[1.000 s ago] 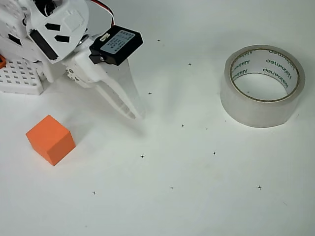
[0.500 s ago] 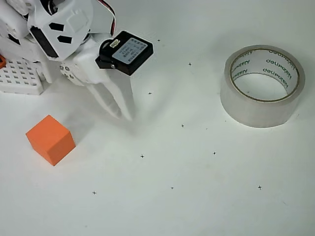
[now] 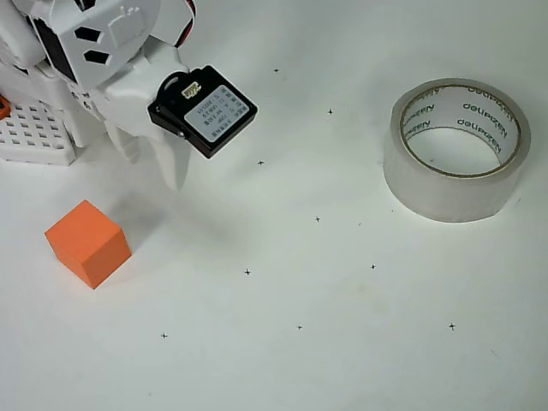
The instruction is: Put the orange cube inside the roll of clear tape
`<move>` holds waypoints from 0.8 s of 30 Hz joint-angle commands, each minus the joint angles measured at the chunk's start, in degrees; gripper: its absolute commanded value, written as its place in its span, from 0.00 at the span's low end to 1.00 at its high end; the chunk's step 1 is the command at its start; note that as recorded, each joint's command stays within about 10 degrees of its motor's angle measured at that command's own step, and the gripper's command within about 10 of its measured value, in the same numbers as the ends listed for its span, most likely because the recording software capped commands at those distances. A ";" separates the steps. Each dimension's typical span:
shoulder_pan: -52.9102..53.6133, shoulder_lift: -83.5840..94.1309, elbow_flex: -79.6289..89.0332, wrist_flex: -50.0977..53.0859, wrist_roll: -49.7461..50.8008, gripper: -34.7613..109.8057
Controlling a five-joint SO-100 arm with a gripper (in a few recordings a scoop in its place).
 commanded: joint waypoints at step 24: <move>10.72 5.27 5.27 2.46 -13.18 0.54</move>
